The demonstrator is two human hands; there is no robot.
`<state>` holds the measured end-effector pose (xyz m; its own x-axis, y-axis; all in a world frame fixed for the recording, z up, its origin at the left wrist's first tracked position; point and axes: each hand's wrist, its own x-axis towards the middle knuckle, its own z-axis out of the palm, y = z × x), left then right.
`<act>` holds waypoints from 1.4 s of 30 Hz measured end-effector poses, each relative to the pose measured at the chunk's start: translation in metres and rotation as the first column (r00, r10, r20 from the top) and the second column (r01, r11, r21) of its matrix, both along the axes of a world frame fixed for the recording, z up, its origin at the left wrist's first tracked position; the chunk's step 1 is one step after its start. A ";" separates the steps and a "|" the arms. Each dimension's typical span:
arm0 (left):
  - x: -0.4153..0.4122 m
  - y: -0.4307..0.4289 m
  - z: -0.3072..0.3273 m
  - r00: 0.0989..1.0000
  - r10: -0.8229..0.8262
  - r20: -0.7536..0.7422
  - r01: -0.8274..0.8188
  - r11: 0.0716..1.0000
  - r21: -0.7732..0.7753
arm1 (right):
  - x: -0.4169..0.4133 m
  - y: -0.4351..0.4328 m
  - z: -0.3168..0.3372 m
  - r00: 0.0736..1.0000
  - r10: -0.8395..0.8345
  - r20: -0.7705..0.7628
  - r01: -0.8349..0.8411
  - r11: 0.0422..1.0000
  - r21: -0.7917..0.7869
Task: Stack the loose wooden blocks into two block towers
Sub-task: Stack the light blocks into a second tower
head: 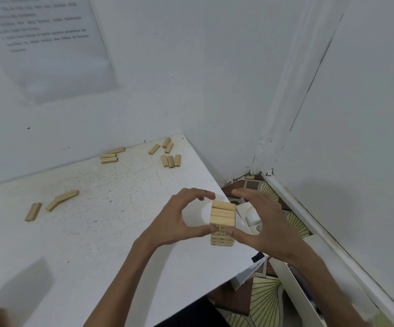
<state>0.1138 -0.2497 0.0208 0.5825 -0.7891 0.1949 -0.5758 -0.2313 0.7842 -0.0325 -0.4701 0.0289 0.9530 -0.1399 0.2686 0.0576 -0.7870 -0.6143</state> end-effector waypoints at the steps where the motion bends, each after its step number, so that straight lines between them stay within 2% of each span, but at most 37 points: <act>1: -0.001 0.001 0.001 1.000 0.002 -0.001 -0.002 1.000 -0.003 | 0.000 0.000 0.001 1.000 -0.002 0.000 0.002 1.000 0.003; 42: -0.006 -0.002 -0.005 0.996 0.042 -0.077 -0.045 0.999 -0.031 | -0.003 0.001 -0.007 0.998 -0.007 -0.060 0.004 0.999 -0.037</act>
<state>0.1083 -0.2519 0.0153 0.6301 -0.7567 0.1742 -0.5042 -0.2280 0.8329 -0.0352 -0.4693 0.0222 0.9669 -0.1362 0.2160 0.0172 -0.8094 -0.5871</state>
